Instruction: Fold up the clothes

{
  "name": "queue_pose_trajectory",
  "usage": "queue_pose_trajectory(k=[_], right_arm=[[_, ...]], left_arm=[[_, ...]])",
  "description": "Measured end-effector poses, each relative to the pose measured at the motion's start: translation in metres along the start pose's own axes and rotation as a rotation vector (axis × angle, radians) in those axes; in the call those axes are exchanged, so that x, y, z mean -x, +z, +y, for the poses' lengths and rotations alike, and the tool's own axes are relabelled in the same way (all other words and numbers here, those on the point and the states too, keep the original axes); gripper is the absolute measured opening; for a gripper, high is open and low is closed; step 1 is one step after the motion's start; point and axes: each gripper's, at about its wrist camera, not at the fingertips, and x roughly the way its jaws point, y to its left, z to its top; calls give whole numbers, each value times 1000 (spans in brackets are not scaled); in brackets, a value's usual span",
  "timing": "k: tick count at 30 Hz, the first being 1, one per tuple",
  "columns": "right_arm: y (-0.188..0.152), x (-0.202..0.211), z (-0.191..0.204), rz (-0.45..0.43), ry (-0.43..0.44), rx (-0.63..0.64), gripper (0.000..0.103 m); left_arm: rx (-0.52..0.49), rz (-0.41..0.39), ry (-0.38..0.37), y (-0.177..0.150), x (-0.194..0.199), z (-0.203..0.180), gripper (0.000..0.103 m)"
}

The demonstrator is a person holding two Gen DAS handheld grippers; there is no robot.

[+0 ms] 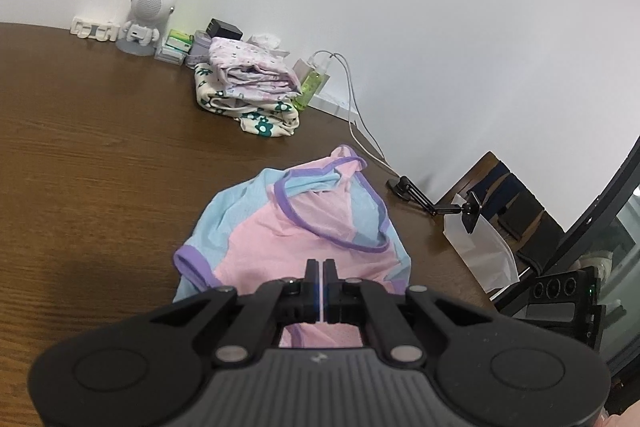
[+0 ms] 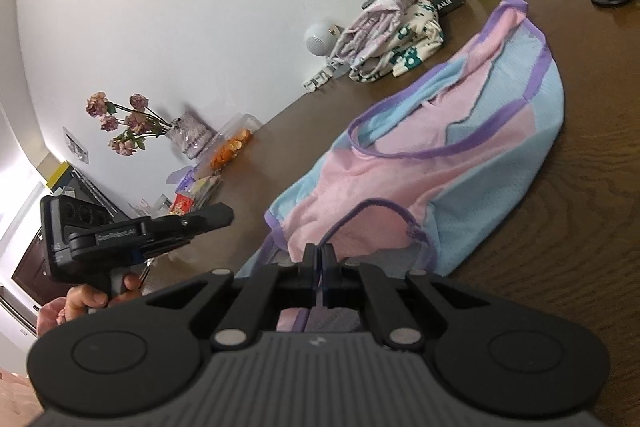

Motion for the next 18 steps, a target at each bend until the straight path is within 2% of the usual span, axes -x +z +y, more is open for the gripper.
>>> queue_pose_trajectory(k=[8, 12, 15, 16, 17, 18], right_arm=[[-7, 4, -6, 14, -28, -7, 2], [-7, 4, -7, 18, -33, -8, 2], [-4, 4, -5, 9, -33, -3, 2], [-1, 5, -3, 2, -33, 2, 2], [4, 6, -1, -8, -28, 13, 2], [8, 7, 2, -18, -23, 23, 2]], left_arm=[[-24, 28, 23, -8, 1, -1, 0], [-121, 33, 73, -14, 7, -9, 0], [-219, 43, 123, -22, 15, -16, 19], [-248, 53, 131, -25, 20, -16, 31], [-277, 63, 138, -28, 25, -16, 50], [-307, 73, 147, -31, 30, -17, 54]])
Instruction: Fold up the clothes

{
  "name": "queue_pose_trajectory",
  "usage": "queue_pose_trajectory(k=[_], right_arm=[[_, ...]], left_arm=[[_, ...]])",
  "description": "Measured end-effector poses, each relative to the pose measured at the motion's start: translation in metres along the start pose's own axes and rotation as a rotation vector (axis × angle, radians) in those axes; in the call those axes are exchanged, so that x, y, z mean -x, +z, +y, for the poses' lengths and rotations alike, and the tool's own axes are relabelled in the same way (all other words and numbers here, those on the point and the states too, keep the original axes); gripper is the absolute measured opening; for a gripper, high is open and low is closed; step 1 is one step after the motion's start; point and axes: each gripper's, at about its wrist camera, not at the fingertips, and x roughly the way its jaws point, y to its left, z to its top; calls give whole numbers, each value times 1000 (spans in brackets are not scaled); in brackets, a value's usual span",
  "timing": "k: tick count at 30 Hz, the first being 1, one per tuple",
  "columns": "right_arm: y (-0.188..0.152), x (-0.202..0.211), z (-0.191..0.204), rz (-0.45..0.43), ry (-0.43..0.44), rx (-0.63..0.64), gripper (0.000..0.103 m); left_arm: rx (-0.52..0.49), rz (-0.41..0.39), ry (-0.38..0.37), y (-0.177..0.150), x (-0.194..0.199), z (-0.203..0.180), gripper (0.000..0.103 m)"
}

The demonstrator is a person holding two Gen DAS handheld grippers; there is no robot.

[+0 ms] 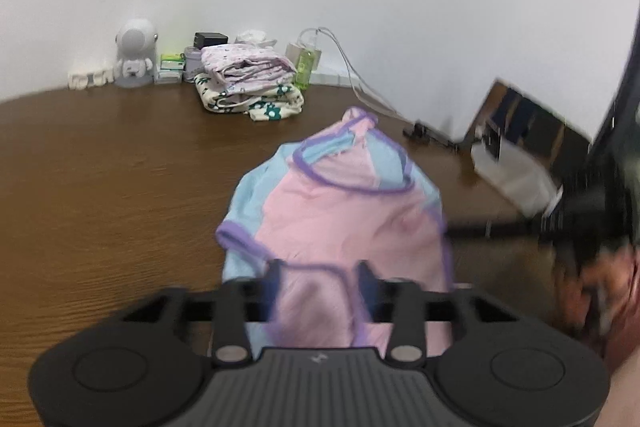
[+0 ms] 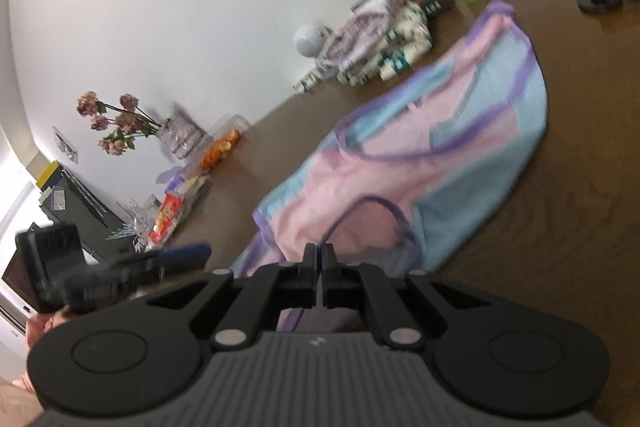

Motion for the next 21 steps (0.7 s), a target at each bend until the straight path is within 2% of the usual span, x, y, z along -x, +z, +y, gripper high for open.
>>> queue_pose_trajectory(k=[1, 4, 8, 11, 13, 15, 16, 17, 18, 19, 20, 21], right_arm=[[5, 1, 3, -11, 5, 11, 2], [25, 5, 16, -67, 12, 64, 2], [60, 3, 27, -137, -2, 101, 2], [84, -5, 30, -167, -29, 99, 2], [93, -12, 28, -159, -54, 85, 2], [93, -19, 28, -110, -57, 71, 4], [88, -19, 32, -93, -57, 82, 5], [83, -18, 36, -77, -57, 94, 9], [77, -15, 40, -73, -62, 112, 16], [70, -11, 45, -70, -70, 133, 22], [64, -6, 49, -68, -73, 150, 35], [57, -1, 53, -67, -77, 167, 41]], left_arm=[[-47, 12, 16, -4, 5, -1, 63], [-166, 52, 52, -16, 18, -5, 69], [-254, 95, 62, -30, 22, -9, 69], [-314, 105, 21, -35, 17, -18, 69], [-357, 114, -6, -38, 13, -24, 69], [-389, 131, -6, -40, 9, -29, 68], [-402, 142, -3, -42, 6, -31, 65], [-409, 153, -1, -43, 4, -32, 57], [-411, 168, -1, -45, 2, -32, 51], [-406, 181, -2, -47, 0, -30, 37], [-393, 200, -2, -49, -3, -29, 21], [-379, 203, 8, -50, -4, -29, 17]])
